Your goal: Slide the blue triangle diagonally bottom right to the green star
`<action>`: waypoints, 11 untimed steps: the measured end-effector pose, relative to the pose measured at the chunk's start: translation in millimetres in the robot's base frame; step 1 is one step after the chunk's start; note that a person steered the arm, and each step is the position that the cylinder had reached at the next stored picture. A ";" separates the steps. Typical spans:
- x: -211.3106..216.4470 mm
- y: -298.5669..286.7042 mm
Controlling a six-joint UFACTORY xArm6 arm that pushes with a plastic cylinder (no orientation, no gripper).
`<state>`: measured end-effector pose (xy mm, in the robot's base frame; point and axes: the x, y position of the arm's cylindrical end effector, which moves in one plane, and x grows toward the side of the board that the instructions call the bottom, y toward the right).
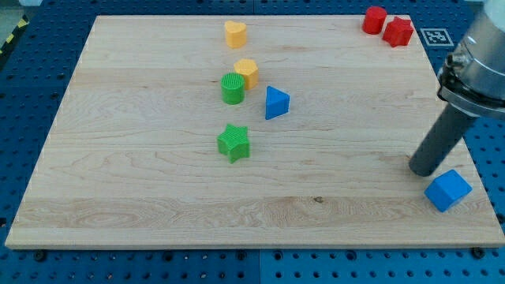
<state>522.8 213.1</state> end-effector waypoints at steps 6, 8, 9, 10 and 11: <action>-109.4 -226.7; -118.9 -197.9; -107.8 -174.3; -97.4 -159.3; -83.9 -142.8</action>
<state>438.9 70.4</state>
